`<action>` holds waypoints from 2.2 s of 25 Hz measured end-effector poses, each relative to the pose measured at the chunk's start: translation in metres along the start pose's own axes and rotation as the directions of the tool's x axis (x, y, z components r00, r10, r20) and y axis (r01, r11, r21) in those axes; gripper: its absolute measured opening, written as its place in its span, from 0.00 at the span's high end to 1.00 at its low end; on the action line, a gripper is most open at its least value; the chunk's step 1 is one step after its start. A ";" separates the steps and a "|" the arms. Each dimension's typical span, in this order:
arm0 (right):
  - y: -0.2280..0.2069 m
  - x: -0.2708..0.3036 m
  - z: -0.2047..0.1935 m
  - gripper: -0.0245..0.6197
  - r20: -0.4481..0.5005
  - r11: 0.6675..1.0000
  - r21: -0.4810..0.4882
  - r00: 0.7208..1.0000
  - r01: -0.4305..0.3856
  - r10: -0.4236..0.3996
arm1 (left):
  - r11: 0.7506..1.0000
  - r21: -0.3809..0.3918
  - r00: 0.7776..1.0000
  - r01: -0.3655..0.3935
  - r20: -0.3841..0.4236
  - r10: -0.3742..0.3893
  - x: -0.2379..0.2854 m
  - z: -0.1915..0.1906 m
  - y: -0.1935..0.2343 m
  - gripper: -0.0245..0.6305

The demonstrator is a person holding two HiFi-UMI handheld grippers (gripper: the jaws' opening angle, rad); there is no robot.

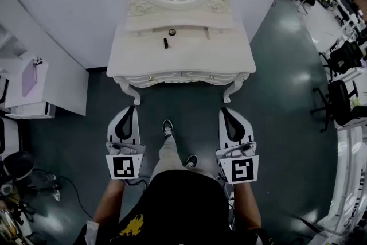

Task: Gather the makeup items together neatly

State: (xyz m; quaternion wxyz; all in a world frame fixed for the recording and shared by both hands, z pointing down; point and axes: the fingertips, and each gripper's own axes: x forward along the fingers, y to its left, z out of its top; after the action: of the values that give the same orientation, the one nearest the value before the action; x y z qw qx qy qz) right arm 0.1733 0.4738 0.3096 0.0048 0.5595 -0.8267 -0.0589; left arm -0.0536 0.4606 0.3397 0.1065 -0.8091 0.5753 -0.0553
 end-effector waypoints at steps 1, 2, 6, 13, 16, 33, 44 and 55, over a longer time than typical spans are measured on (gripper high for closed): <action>0.004 -0.007 -0.001 0.94 0.003 1.000 0.002 1.000 0.008 -0.008 | 1.000 -0.019 1.000 0.017 0.009 -0.017 -0.001 -0.003 -0.007 0.94; 0.008 -0.014 -0.003 0.94 0.006 1.000 0.006 1.000 0.014 -0.014 | 0.999 -0.038 0.999 0.032 0.019 -0.031 -0.002 -0.005 -0.014 0.94; 0.014 -0.033 -0.027 0.94 -0.081 1.000 0.013 0.997 -0.005 0.006 | 0.997 -0.054 0.998 0.050 0.035 -0.048 -0.007 -0.004 -0.030 0.94; 0.017 -0.047 -0.059 0.94 -0.218 0.997 0.074 0.976 0.001 0.016 | 0.924 0.340 0.979 0.173 -0.161 -0.125 -0.003 -0.046 -0.064 0.96; 0.018 -0.047 -0.061 0.94 -0.232 0.997 0.072 0.973 0.000 0.017 | 0.938 0.308 0.982 0.158 -0.147 -0.117 -0.002 -0.039 -0.063 0.96; -0.048 -0.040 -0.101 0.69 -0.371 0.999 -0.034 0.928 0.014 -0.026 | 0.983 0.160 0.987 0.093 -0.145 -0.070 0.040 -0.048 -0.026 0.49; -0.051 0.120 -0.126 0.39 -0.370 0.994 0.105 0.926 -0.036 0.072 | 0.963 0.105 0.957 0.248 -0.181 -0.227 0.146 -0.088 0.003 0.39; -0.018 0.306 -0.106 0.46 -0.382 0.996 0.015 0.920 -0.088 0.087 | 0.984 0.033 0.981 0.174 -0.095 -0.170 0.276 -0.103 0.120 0.48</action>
State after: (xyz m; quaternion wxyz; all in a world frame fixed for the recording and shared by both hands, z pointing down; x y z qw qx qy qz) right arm 0.0832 0.1744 0.3950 0.1690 0.5228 -0.8340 0.0504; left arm -0.0942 0.1510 0.4019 0.0914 -0.8501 0.5061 -0.1134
